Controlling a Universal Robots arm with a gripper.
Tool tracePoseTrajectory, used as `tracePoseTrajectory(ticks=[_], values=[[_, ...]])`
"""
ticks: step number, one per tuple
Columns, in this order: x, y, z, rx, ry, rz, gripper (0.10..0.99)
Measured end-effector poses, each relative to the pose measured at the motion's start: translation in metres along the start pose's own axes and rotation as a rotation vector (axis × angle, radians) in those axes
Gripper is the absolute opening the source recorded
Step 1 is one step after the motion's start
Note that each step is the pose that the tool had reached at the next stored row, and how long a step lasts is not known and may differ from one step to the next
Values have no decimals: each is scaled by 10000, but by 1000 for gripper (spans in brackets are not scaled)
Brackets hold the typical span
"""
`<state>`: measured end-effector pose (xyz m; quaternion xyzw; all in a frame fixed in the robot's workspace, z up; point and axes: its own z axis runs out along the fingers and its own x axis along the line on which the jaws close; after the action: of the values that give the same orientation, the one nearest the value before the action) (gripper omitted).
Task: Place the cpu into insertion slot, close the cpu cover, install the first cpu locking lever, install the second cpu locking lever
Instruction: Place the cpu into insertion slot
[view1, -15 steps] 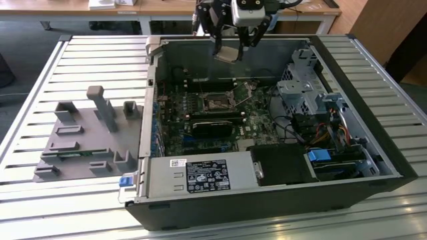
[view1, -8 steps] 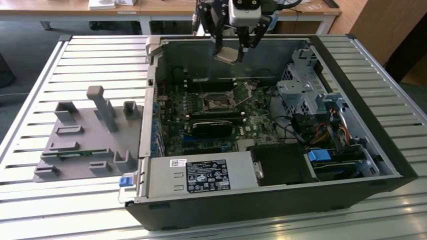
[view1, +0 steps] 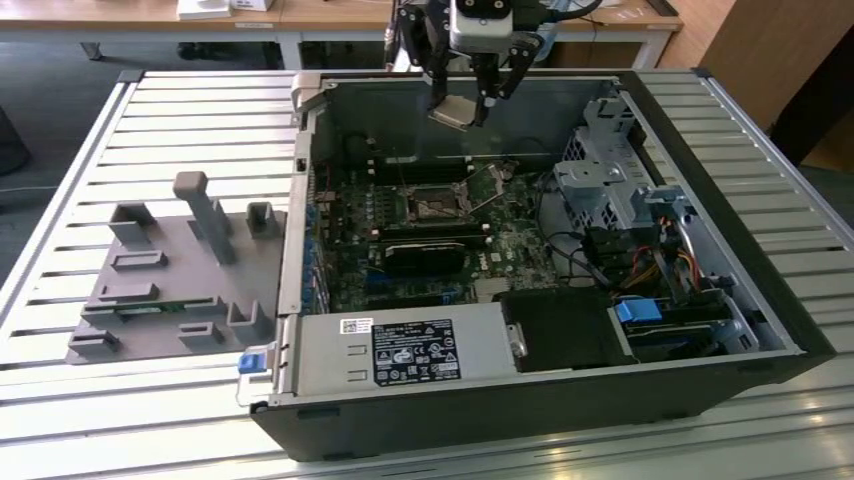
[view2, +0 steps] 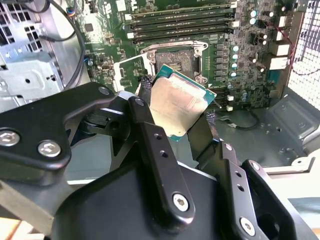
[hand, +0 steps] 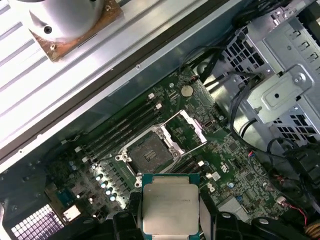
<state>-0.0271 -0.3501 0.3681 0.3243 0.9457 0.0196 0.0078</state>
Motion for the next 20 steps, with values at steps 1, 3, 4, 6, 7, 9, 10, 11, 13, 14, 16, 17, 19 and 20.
tracePoseTrajectory(ticks=[1, 3, 4, 6, 7, 9, 10, 11, 13, 14, 16, 17, 19, 20], values=[[0, 0, 0, 5, -7, 88, 541], [0, 0, 2, 14, -22, 283, 541], [0, 0, 3, 18, -29, 383, 541], [0, 0, 4, 27, -45, 589, 541], [0, 0, 5, 31, -52, 697, 541], [0, 0, 7, 43, -71, 917, 541], [1, 0, 8, 51, -81, 1034, 541], [1, 0, 9, 60, -92, 1141, 541], [1, 1, 10, 79, -116, 1344, 541], [1, 1, 11, 88, -128, 1438, 541], [2, 2, 12, 108, -152, 1625, 541], [2, 2, 13, 119, -164, 1719, 541], [3, 3, 15, 137, -189, 1918, 541], [3, 3, 15, 146, -199, 2015, 541]])
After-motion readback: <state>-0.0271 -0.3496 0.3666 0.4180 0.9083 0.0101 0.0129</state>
